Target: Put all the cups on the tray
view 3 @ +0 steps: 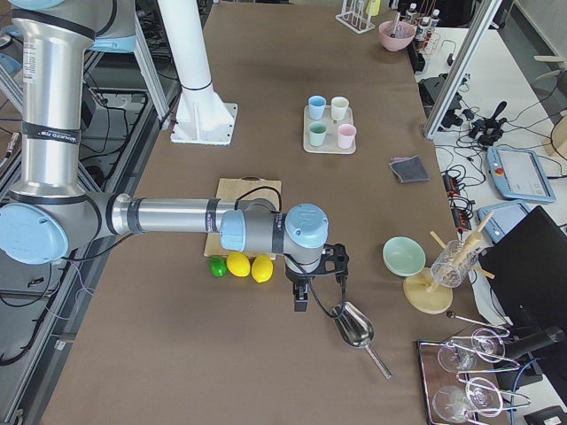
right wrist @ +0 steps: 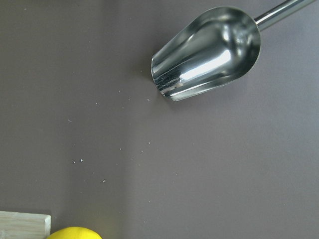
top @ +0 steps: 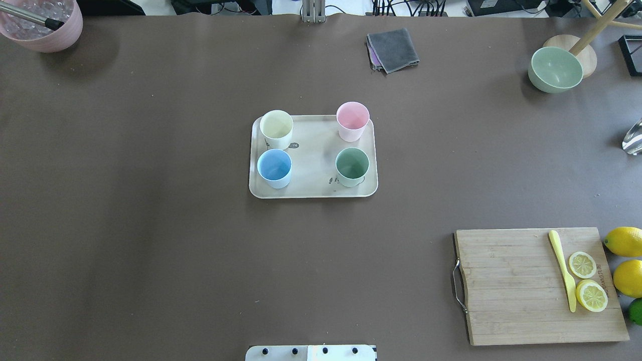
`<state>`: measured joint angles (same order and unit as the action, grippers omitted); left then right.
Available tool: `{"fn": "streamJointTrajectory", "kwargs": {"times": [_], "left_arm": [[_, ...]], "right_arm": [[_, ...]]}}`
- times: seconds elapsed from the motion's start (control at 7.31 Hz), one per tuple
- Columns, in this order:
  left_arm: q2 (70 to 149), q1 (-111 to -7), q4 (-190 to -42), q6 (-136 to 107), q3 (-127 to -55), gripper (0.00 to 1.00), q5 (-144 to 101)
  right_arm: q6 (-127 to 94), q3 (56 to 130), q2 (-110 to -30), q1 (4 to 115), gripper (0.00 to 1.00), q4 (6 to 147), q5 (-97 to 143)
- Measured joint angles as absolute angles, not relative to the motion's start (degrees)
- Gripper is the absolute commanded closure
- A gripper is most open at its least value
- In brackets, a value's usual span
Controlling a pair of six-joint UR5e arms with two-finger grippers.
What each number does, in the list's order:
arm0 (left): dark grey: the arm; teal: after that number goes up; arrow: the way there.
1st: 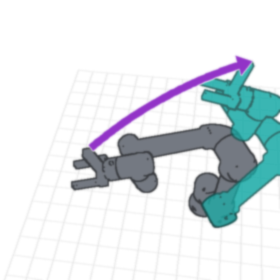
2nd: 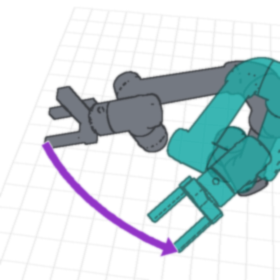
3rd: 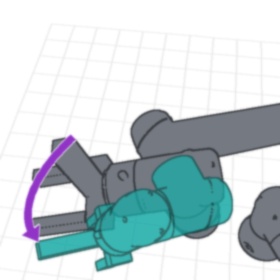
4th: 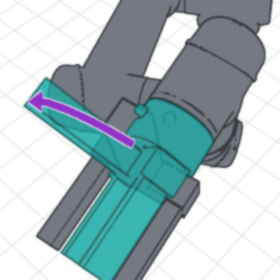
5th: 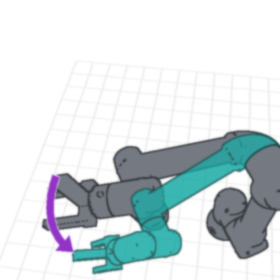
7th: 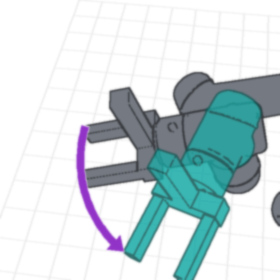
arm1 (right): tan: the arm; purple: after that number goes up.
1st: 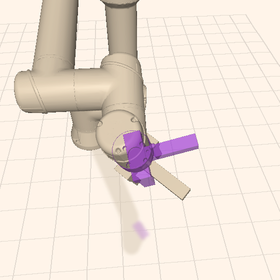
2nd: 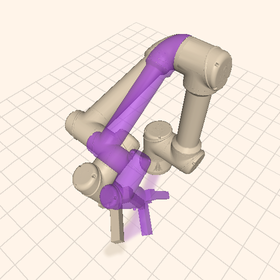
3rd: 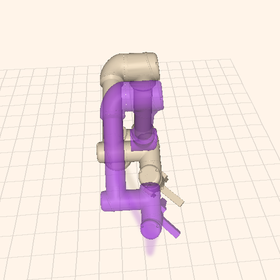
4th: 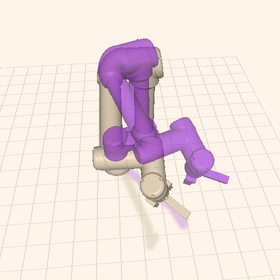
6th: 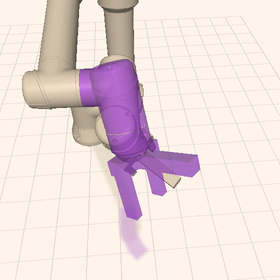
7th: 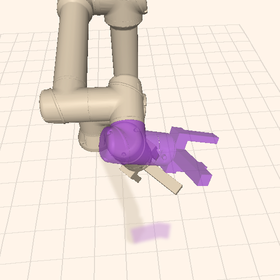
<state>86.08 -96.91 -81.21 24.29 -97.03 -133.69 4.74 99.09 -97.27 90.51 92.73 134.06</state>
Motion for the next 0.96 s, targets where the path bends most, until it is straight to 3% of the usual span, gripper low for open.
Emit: {"fn": "streamJointTrajectory", "kwargs": {"times": [0.96], "left_arm": [[85.1, -96.87, -81.25, 24.31, -97.64, 0.01, -133.89]], "right_arm": [[4.9, 99.48, -97.6, 90.44, 0.0, 92.64, 134.97]]}}
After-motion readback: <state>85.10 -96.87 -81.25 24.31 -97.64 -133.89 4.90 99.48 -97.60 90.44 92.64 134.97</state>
